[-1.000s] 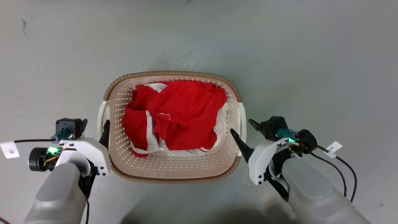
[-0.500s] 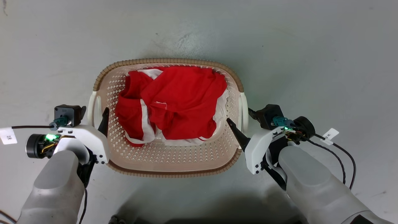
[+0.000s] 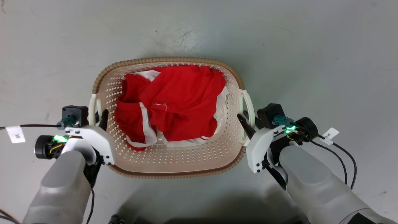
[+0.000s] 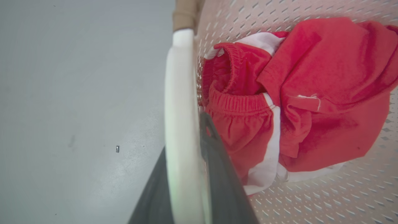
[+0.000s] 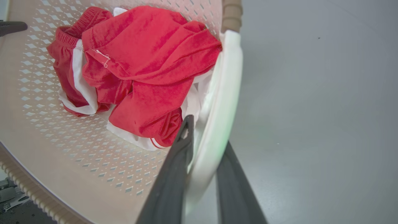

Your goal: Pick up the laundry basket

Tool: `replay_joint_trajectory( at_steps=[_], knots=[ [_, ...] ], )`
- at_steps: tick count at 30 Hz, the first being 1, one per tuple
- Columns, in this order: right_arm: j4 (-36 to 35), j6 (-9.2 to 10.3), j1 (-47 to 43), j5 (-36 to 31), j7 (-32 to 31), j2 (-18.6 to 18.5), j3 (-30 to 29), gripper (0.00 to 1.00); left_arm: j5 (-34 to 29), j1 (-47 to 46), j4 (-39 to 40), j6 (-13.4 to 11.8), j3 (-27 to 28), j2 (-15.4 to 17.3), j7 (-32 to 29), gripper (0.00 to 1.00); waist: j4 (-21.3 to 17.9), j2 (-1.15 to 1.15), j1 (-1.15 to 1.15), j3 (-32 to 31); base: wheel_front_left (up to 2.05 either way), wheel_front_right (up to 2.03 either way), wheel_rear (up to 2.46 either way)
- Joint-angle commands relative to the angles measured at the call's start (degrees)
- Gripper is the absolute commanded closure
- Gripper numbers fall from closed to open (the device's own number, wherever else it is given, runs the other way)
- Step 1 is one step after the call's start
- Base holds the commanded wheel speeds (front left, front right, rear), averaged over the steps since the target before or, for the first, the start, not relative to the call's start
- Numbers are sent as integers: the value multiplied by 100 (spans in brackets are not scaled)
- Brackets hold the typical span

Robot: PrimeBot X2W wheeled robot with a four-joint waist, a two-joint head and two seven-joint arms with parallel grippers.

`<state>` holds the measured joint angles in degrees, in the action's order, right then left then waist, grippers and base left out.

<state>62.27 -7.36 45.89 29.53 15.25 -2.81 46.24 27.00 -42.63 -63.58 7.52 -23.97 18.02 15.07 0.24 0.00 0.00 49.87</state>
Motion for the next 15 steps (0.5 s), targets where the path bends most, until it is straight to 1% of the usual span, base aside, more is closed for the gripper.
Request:
replay_joint_trajectory(
  at_steps=[1, 5, 10, 15],
  knots=[
    [43, -29, 25, 34, -4, -10, 117, 100, 29, -44, -11, -8, -82, -59, 16, 100, 19, 0, 0, -111, 0, 0, 0],
    [110, -48, -93, 172, -3, 26, 270, 100, 177, 110, -88, -8, -243, -167, 16, 100, 39, 0, 0, -389, 0, 0, 0],
    [341, -48, -218, 364, -41, 28, 421, 100, 411, 281, -158, -7, -521, -315, 16, 100, 21, 0, 0, -893, 0, 0, 0],
    [512, -48, -396, 552, -156, 33, 574, 100, 702, 491, -226, 0, -951, -447, -73, 100, -44, 0, 0, -1485, 0, 0, 0]
  ],
)
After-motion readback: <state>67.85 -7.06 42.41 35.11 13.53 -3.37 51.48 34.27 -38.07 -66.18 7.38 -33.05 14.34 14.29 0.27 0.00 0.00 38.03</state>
